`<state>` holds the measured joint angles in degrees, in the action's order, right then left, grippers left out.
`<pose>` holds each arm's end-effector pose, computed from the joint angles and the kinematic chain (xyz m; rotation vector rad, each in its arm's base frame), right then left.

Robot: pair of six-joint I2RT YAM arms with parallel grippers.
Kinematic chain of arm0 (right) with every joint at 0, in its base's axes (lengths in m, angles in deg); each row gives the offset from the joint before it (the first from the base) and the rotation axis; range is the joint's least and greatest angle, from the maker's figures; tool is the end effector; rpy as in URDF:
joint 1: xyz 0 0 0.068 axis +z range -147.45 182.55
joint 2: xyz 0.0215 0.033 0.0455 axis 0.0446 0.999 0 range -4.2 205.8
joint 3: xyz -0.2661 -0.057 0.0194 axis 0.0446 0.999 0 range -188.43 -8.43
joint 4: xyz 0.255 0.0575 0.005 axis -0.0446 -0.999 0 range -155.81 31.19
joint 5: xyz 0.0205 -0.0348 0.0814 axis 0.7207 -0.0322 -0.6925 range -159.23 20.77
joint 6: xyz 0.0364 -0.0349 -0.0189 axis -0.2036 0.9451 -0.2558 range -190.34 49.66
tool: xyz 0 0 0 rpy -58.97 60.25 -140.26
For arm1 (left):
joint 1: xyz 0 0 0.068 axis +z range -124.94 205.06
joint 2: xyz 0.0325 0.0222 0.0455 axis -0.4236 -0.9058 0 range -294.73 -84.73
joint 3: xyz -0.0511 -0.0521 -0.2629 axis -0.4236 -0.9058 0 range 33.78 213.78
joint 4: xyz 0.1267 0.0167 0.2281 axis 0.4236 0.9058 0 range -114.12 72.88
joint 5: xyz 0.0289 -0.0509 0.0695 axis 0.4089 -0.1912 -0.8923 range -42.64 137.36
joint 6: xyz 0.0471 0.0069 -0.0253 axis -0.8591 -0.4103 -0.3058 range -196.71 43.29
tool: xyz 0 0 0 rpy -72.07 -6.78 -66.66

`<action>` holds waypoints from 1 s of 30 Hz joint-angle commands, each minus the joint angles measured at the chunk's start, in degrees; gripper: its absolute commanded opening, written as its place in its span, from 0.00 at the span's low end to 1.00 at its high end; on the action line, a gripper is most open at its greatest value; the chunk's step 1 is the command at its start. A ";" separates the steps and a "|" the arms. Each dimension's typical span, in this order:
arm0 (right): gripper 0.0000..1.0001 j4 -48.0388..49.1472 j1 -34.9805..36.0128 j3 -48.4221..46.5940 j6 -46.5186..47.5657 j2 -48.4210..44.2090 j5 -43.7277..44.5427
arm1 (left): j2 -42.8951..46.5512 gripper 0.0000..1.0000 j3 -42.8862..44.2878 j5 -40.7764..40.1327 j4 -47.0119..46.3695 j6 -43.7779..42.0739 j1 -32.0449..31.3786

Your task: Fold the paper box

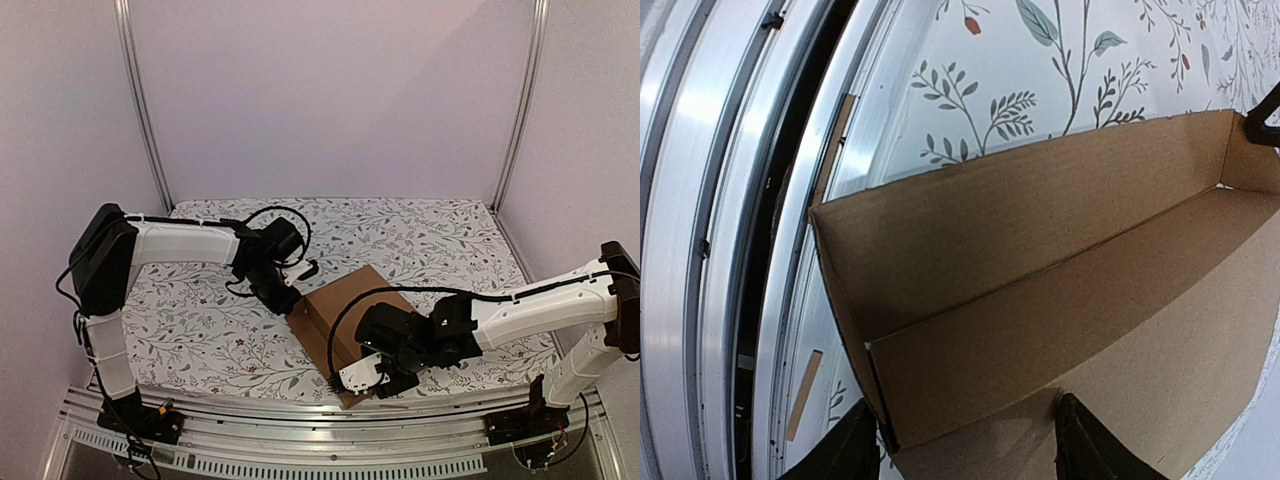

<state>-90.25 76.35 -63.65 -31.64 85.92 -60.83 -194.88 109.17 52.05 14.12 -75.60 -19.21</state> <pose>0.0885 0.2864 0.1866 -2.2258 1.5374 -0.0186 0.2690 -0.2662 0.1664 1.0781 2.6776 -0.2753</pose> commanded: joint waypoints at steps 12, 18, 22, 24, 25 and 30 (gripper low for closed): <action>0.59 -3.18 -1.43 0.52 -0.01 2.95 -4.02 | -3.65 0.00 5.73 -3.89 6.75 -2.48 -2.05; 0.59 -3.66 -2.34 0.47 -0.11 3.10 -4.78 | 0.84 0.00 -4.20 -4.38 -2.28 -0.29 -2.05; 0.59 -3.85 -2.48 0.38 -0.03 3.51 -5.02 | 3.87 0.00 -9.27 -2.64 -7.60 0.55 -2.10; 0.59 -3.81 -2.52 0.29 -0.03 3.56 -5.13 | 3.83 0.00 -9.43 -2.16 -7.70 0.50 -2.05; 0.59 -3.80 -2.52 0.29 -0.03 3.63 -5.15 | 3.54 0.00 -9.16 -2.02 -7.49 0.32 -2.05; 0.59 -3.97 -2.44 0.11 -0.11 3.83 -5.09 | 1.53 0.00 -6.71 -1.79 -5.89 -0.45 -2.11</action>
<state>-90.16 74.47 -64.50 -31.44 86.64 -63.74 -191.49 101.22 48.20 7.65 -75.80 -20.32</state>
